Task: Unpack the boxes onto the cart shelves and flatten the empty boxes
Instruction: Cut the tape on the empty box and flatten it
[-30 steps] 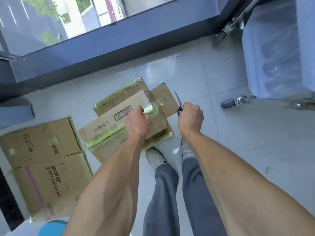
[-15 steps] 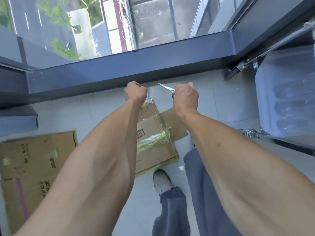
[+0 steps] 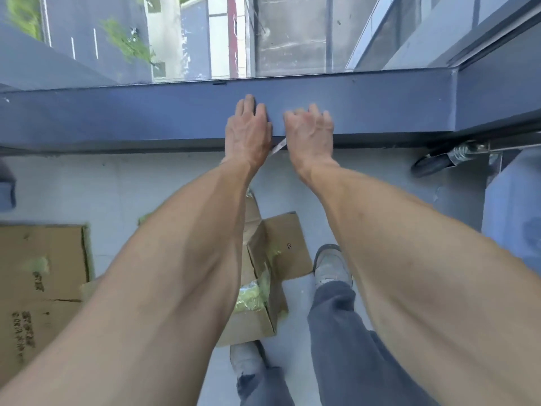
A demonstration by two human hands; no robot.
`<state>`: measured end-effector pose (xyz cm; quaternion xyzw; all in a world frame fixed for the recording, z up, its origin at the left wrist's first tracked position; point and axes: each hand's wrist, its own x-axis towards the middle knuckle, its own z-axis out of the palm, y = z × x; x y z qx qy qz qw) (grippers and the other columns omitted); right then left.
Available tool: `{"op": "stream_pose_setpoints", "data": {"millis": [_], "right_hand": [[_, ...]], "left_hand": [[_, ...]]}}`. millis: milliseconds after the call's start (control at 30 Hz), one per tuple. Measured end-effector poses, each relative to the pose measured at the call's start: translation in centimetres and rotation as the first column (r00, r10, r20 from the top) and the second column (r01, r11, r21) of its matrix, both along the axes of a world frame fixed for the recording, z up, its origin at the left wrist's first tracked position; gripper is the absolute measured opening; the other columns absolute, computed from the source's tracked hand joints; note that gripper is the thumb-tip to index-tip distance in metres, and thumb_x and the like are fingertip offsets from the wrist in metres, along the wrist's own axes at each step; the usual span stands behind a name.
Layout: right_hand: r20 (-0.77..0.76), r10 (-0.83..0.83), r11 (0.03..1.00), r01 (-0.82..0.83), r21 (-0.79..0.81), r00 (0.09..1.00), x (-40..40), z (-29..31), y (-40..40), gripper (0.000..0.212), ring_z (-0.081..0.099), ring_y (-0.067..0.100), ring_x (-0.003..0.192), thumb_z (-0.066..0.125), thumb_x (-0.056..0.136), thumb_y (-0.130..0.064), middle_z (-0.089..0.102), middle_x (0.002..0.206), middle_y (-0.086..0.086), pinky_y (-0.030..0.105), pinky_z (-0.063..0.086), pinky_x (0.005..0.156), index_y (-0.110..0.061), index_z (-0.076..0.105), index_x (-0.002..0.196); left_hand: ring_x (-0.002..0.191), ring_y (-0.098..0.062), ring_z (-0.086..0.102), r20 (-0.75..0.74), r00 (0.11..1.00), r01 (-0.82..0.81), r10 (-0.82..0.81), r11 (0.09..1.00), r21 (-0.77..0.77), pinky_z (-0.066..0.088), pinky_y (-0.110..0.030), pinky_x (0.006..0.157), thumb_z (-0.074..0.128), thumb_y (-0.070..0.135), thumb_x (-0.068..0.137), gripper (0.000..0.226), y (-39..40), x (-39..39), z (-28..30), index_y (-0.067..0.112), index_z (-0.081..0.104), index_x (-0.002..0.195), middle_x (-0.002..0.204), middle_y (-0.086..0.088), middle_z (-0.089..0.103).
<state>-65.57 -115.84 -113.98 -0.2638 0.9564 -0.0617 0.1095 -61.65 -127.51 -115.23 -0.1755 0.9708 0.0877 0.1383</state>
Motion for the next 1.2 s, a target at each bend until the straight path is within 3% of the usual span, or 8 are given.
{"op": "stream_pose_setpoints", "data": {"millis": [167, 400, 500, 600, 700, 900, 1000, 1200], "right_hand": [[0.070, -0.072, 0.993, 0.078, -0.085, 0.995, -1.3, -0.4, -0.6, 0.025, 0.049, 0.030, 0.105, 0.037, 0.094, 0.005, 0.062, 0.103, 0.012, 0.036, 0.030, 0.065, -0.009, 0.057, 0.099], [0.184, -0.227, 0.962, 0.249, -0.109, 0.956, -1.8, -0.4, 0.7, 0.024, 0.050, 0.030, 0.104, 0.040, 0.093, 0.003, 0.058, 0.108, 0.013, 0.033, 0.036, 0.075, -0.007, 0.059, 0.104], [0.200, -0.280, 0.941, 0.310, -0.134, 0.939, -1.4, -0.5, 1.0, 0.028, 0.049, 0.027, 0.105, 0.039, 0.093, 0.004, 0.057, 0.111, 0.011, 0.029, 0.035, 0.076, -0.009, 0.060, 0.106], [0.200, -0.255, 0.952, 0.282, -0.122, 0.946, -0.7, -0.5, 1.0, 0.033, 0.045, 0.027, 0.111, 0.035, 0.092, 0.006, 0.051, 0.119, 0.010, 0.030, 0.039, 0.080, -0.009, 0.058, 0.112], [0.142, -0.197, 0.972, 0.212, -0.103, 0.970, 0.0, -0.3, 1.7, 0.043, 0.043, 0.030, 0.119, 0.035, 0.088, 0.003, 0.045, 0.134, 0.012, 0.034, 0.037, 0.094, -0.006, 0.051, 0.127], [0.105, -0.059, 0.998, 0.056, 0.025, 0.993, 2.2, 0.7, 3.3, 0.054, 0.022, 0.036, 0.146, 0.041, 0.092, -0.003, 0.026, 0.157, 0.021, 0.045, 0.022, 0.116, 0.001, 0.034, 0.146], [0.124, 0.000, 1.000, -0.001, 0.012, 0.992, 5.2, 3.0, 3.6, 0.039, 0.035, 0.037, 0.136, 0.047, 0.085, 0.003, 0.039, 0.145, 0.021, 0.042, 0.030, 0.110, -0.002, 0.050, 0.124], [0.315, 0.168, 0.984, -0.140, -0.108, 0.934, 16.0, 9.2, 2.0, 0.013, 0.046, 0.026, 0.071, 0.050, 0.086, -0.004, 0.053, 0.075, 0.007, 0.035, 0.037, 0.063, -0.015, 0.044, 0.082]], "left_hand": [[0.109, -0.026, 0.046, -0.102, 0.982, -0.155, 0.159, 0.986, 0.054, 0.040, -0.038, 0.074, 0.038, 0.028, 0.101, 0.028, 0.9, -1.0, 0.0, 0.007, 0.055, 0.093, 0.116, -0.010, 0.050], [0.116, -0.028, 0.045, -0.062, 0.998, 0.034, -0.029, 0.997, 0.075, 0.034, -0.037, 0.093, 0.051, 0.050, 0.086, 0.040, 2.9, 1.3, 0.4, 0.014, 0.057, 0.102, 0.132, -0.009, 0.047], [0.100, -0.028, 0.046, -0.041, 0.994, 0.106, -0.106, 0.994, -0.006, 0.034, -0.035, 0.080, 0.059, 0.035, 0.085, 0.028, 3.3, 2.1, -0.1, 0.015, 0.055, 0.105, 0.116, -0.009, 0.048], [0.097, -0.027, 0.046, -0.062, 0.998, -0.003, 0.004, 1.000, 0.019, 0.033, -0.034, 0.078, 0.054, 0.017, 0.091, 0.012, 3.1, 1.3, -0.1, 0.015, 0.058, 0.102, 0.109, -0.007, 0.049], [0.104, -0.026, 0.047, -0.067, 0.997, 0.034, -0.034, 0.999, 0.000, 0.036, -0.035, 0.085, 0.054, 0.025, 0.093, 0.017, 2.3, 0.8, -0.2, 0.016, 0.059, 0.107, 0.117, -0.006, 0.050], [0.142, -0.029, 0.028, 0.035, 0.966, -0.250, 0.256, 0.961, -0.119, 0.027, -0.042, 0.110, 0.044, 0.032, 0.099, 0.047, 1.0, 3.7, 0.3, 0.013, 0.041, 0.142, 0.157, -0.013, 0.027], [0.137, -0.029, 0.034, 0.040, 0.957, -0.281, 0.286, 0.954, -0.103, 0.032, -0.042, 0.105, 0.049, 0.023, 0.097, 0.034, 0.5, 6.8, 2.4, 0.011, 0.051, 0.129, 0.152, -0.014, 0.033], [0.082, -0.026, 0.055, 0.107, 0.892, -0.423, 0.438, 0.896, -0.138, 0.043, -0.037, 0.067, 0.064, 0.031, 0.094, 0.020, -2.4, 17.1, 8.3, 0.015, 0.064, 0.083, 0.092, -0.010, 0.063]]}}
